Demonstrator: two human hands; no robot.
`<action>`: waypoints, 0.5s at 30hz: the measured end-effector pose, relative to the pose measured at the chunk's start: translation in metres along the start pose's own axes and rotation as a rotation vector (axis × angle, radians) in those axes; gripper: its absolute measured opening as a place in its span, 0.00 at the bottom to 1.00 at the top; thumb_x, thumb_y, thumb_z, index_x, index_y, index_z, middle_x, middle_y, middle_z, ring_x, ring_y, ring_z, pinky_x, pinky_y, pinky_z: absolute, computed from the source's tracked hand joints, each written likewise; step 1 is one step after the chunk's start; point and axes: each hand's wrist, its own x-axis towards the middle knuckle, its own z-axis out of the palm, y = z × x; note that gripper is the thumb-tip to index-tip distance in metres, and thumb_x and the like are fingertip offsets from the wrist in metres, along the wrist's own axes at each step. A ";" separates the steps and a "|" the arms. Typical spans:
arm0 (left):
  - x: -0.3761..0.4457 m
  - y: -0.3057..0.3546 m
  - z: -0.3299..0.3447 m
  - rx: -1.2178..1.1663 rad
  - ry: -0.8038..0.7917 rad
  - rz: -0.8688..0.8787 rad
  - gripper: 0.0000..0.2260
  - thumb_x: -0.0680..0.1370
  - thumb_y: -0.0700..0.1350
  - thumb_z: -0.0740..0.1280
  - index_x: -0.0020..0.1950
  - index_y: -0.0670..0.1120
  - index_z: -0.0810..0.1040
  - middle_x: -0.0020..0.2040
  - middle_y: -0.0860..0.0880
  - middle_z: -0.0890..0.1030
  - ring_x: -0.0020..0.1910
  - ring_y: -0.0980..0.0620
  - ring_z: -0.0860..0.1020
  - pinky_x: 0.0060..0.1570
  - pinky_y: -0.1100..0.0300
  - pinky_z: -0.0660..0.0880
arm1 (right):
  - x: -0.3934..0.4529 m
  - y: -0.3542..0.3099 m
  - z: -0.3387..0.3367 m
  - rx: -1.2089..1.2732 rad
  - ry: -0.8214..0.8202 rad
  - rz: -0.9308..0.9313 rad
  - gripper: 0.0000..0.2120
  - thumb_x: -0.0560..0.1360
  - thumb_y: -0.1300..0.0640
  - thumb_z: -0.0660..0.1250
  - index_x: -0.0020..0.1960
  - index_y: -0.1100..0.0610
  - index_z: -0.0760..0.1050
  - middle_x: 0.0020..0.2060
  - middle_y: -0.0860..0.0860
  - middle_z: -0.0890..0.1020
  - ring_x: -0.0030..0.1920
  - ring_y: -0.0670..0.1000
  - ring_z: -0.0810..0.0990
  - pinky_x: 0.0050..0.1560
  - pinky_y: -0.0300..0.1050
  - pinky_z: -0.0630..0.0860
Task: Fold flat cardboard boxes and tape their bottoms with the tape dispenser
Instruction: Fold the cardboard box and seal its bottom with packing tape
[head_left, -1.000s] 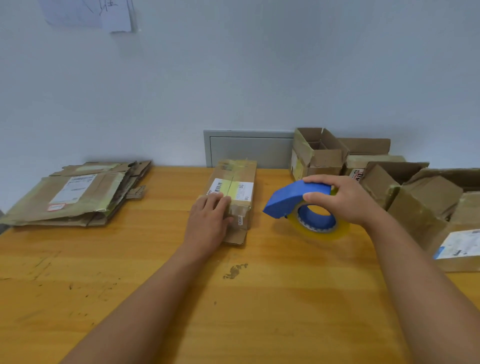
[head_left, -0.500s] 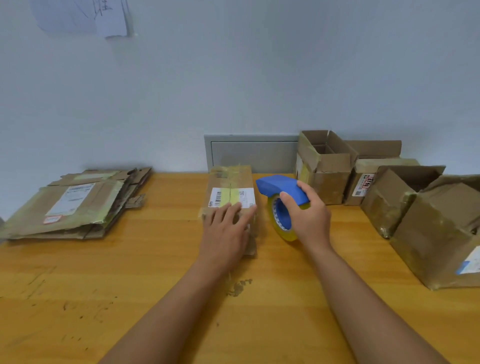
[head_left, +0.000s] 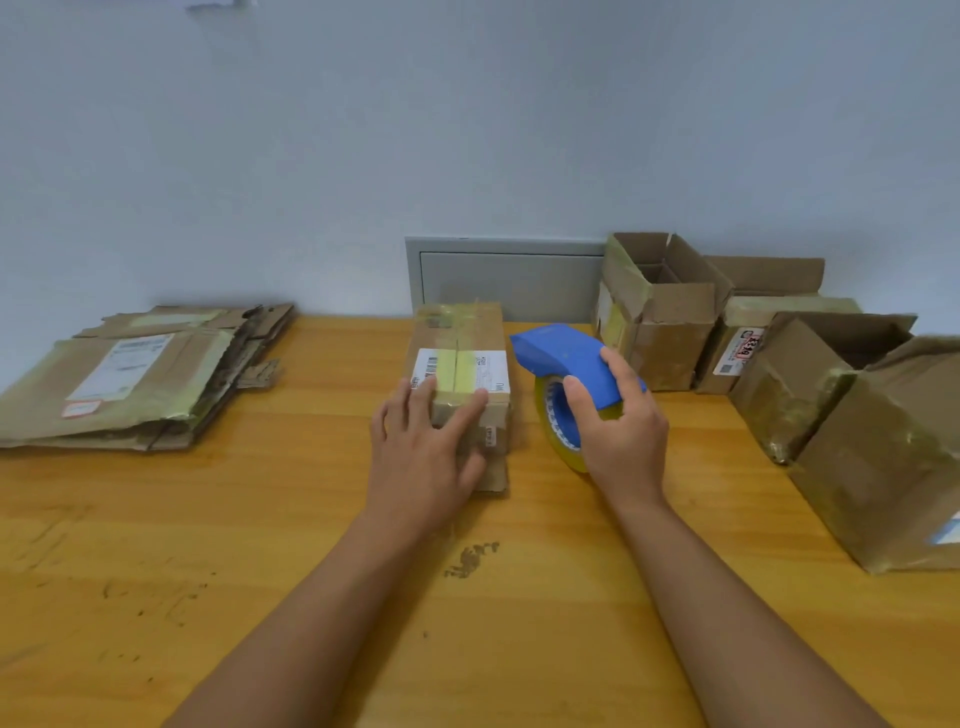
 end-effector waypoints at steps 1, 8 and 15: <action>-0.001 -0.001 0.000 -0.001 -0.002 -0.008 0.28 0.77 0.57 0.63 0.76 0.57 0.64 0.76 0.43 0.65 0.77 0.41 0.56 0.72 0.46 0.53 | -0.001 0.000 0.000 0.001 0.003 0.000 0.26 0.77 0.45 0.69 0.73 0.49 0.71 0.64 0.54 0.77 0.57 0.48 0.72 0.52 0.36 0.66; -0.004 -0.009 0.001 -0.050 0.002 -0.084 0.25 0.78 0.56 0.62 0.74 0.53 0.67 0.79 0.45 0.61 0.79 0.46 0.55 0.73 0.46 0.48 | -0.010 0.000 -0.004 -0.012 0.028 -0.028 0.26 0.77 0.46 0.68 0.73 0.53 0.71 0.62 0.57 0.77 0.53 0.48 0.71 0.47 0.28 0.65; -0.006 -0.002 0.002 -0.214 0.037 -0.140 0.22 0.77 0.49 0.66 0.72 0.50 0.71 0.78 0.43 0.63 0.78 0.42 0.55 0.74 0.46 0.52 | -0.012 0.000 -0.004 0.011 0.041 -0.029 0.26 0.78 0.47 0.69 0.74 0.53 0.71 0.63 0.56 0.77 0.54 0.47 0.71 0.51 0.35 0.67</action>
